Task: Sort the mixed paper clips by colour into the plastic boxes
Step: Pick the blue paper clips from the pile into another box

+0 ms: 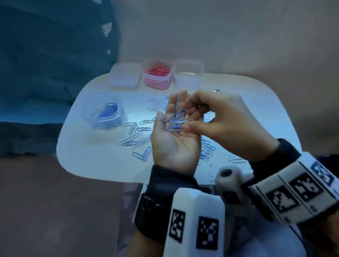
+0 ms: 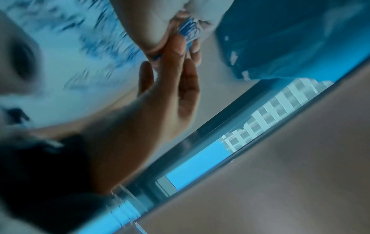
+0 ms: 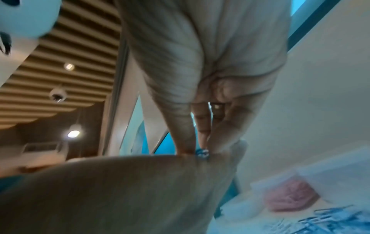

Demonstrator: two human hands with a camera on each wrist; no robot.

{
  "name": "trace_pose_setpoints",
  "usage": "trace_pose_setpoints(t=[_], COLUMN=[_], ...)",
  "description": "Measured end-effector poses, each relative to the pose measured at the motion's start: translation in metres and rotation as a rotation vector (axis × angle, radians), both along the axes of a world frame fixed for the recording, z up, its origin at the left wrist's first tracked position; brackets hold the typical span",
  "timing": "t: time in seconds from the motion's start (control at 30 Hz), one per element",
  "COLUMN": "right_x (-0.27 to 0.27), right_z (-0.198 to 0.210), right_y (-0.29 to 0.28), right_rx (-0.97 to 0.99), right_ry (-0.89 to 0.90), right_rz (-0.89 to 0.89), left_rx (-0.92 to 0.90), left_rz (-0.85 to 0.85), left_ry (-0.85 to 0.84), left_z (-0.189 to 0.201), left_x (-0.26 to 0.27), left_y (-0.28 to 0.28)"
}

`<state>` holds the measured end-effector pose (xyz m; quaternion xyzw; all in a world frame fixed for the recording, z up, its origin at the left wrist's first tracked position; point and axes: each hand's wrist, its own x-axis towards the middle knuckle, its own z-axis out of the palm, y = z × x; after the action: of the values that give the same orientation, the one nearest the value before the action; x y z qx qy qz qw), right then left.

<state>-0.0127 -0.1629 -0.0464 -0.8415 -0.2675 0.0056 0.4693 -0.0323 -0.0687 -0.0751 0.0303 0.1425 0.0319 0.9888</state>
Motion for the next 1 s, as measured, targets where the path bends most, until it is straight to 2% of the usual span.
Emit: trace_pose_setpoints(t=[0.1,0.2,0.6,0.87,1.0], right_x=[-0.019,-0.036,-0.057,-0.048,-0.049], right_z=[-0.004,-0.007,0.005,0.011,0.012], right_y=[-0.023,-0.040,-0.052,-0.061,-0.051], right_rx=[0.111,0.217,0.329,0.341,0.321], right_ry=[-0.007,0.031,-0.148,-0.010,0.023], right_rz=[-0.184,-0.294,-0.455,-0.504,-0.434], left_rx=[-0.033,-0.025,-0.037,0.060,0.067], left_rz=[-0.085,-0.146,-0.187,-0.159,-0.178], left_ry=[0.004,-0.007,-0.117,-0.092,-0.079], left_z=[0.008,0.014,0.032,0.032,0.024], left_x=[-0.005,-0.012,-0.026,-0.022,-0.024], left_y=[-0.019,-0.035,-0.057,-0.042,-0.035])
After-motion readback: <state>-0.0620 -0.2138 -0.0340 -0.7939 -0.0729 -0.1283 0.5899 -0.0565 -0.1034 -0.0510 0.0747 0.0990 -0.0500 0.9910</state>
